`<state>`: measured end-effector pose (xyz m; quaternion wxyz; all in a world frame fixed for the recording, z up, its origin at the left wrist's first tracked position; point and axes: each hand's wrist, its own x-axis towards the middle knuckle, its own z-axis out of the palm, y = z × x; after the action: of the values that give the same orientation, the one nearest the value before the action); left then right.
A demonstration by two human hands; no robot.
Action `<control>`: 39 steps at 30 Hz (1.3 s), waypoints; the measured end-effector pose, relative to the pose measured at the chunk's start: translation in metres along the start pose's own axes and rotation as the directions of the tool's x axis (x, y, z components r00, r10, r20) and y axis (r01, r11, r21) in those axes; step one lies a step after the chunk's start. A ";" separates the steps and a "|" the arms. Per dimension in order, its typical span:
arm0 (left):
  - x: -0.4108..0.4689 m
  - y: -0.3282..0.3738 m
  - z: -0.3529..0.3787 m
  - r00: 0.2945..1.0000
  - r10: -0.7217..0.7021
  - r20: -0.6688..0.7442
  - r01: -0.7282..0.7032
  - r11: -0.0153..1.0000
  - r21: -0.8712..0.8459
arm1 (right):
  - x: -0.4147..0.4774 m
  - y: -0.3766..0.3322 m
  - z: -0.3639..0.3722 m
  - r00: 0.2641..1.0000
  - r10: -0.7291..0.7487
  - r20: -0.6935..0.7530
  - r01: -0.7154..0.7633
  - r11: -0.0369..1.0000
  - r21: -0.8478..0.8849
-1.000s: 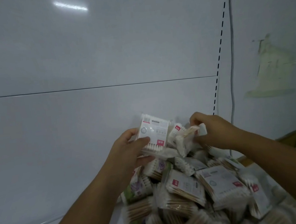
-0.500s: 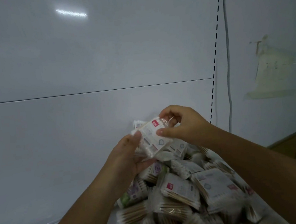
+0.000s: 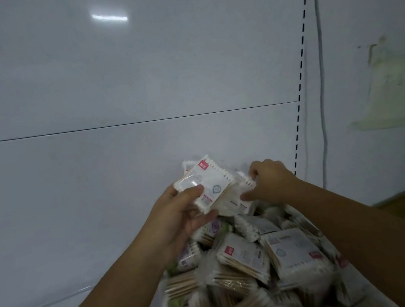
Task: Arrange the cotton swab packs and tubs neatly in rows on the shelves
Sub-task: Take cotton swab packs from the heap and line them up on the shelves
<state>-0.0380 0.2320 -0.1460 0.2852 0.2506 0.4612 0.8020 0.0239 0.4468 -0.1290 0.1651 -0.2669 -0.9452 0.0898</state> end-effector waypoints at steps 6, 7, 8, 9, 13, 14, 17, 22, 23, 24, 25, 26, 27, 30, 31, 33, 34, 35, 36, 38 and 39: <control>-0.018 0.020 0.001 0.967 0.171 -0.187 -0.133 0.971 0.200 | -0.015 -0.022 -0.038 0.986 0.066 -0.151 0.118 0.357 0.926; -0.025 0.027 -0.004 0.946 0.217 -0.241 -0.160 0.959 0.235 | -0.018 -0.033 -0.046 0.994 0.010 -0.105 0.103 0.110 0.989; -0.032 0.033 -0.011 0.922 0.257 -0.288 -0.182 0.948 0.263 | -0.022 -0.047 -0.052 0.993 -0.099 -0.069 0.062 -0.074 0.995; -0.042 0.037 -0.018 0.902 0.284 -0.327 -0.194 0.940 0.281 | -0.026 -0.062 -0.056 0.973 -0.229 -0.038 0.001 -0.158 0.987; -0.093 0.052 -0.047 0.841 0.325 -0.434 -0.199 0.929 0.311 | -0.048 -0.135 -0.042 0.807 -0.580 0.113 -0.009 0.179 0.984; -0.110 0.055 -0.056 0.823 0.345 -0.452 -0.200 0.920 0.338 | -0.055 -0.154 -0.035 0.768 -0.623 0.148 0.021 0.256 0.966; -0.168 0.066 -0.088 0.745 0.423 -0.516 -0.206 0.881 0.425 | -0.084 -0.217 -0.022 0.641 -0.726 0.249 0.085 0.390 0.917; -0.288 0.098 -0.155 0.542 0.510 -0.668 -0.247 0.856 0.454 | -0.165 -0.342 -0.003 0.390 -0.879 0.275 0.021 0.307 0.952; -0.315 0.106 -0.171 0.491 0.520 -0.699 -0.258 0.853 0.454 | -0.186 -0.369 0.003 0.373 -0.891 0.259 0.031 0.290 0.956; -0.342 0.114 -0.186 0.436 0.528 -0.729 -0.262 0.849 0.458 | -0.208 -0.398 0.009 0.361 -0.901 0.242 0.036 0.273 0.961; -0.370 0.122 -0.202 0.381 0.533 -0.755 -0.262 0.846 0.464 | -0.230 -0.427 0.016 0.350 -0.909 0.225 0.029 0.251 0.968; -0.397 0.130 -0.218 0.331 0.535 -0.778 -0.261 0.844 0.469 | -0.252 -0.455 0.023 0.341 -0.916 0.214 0.011 0.231 0.973; -0.424 0.139 -0.232 0.287 0.533 -0.796 -0.260 0.843 0.470 | -0.274 -0.483 0.030 0.331 -0.921 0.207 -0.018 0.213 0.977; -0.496 0.168 -0.269 0.267 0.488 -0.831 -0.272 0.866 0.420 | -0.328 -0.556 0.047 0.302 -0.930 0.208 -0.122 0.178 0.976; -0.518 0.177 -0.280 0.292 0.456 -0.841 -0.287 0.880 0.378 | -0.341 -0.577 0.051 0.293 -0.932 0.214 -0.156 0.174 0.972; -0.557 0.195 -0.302 0.352 0.413 -0.840 -0.311 0.898 0.311 | -0.358 -0.615 0.055 0.295 -0.930 0.218 -0.208 0.160 0.965; -0.574 0.203 -0.314 0.379 0.399 -0.835 -0.311 0.905 0.291 | -0.363 -0.633 0.056 0.306 -0.928 0.211 -0.226 0.145 0.963; -0.589 0.211 -0.326 0.394 0.391 -0.832 -0.305 0.909 0.283 | -0.365 -0.651 0.057 0.321 -0.926 0.200 -0.238 0.125 0.963; -0.603 0.218 -0.338 0.396 0.392 -0.830 -0.299 0.910 0.287 | -0.365 -0.669 0.057 0.338 -0.923 0.185 -0.244 0.104 0.964; -0.626 0.232 -0.363 0.375 0.389 -0.841 -0.282 0.912 0.297 | -0.364 -0.704 0.060 0.365 -0.917 0.162 -0.247 0.073 0.966; -0.635 0.240 -0.376 0.363 0.383 -0.849 -0.273 0.915 0.296 | -0.362 -0.721 0.063 0.369 -0.917 0.155 -0.242 0.066 0.968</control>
<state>0.1098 -0.5287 -0.1913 -0.1813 -0.1103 0.5227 0.8257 -0.0502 -0.3588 -0.0973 -0.1646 0.2817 -0.6296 0.7051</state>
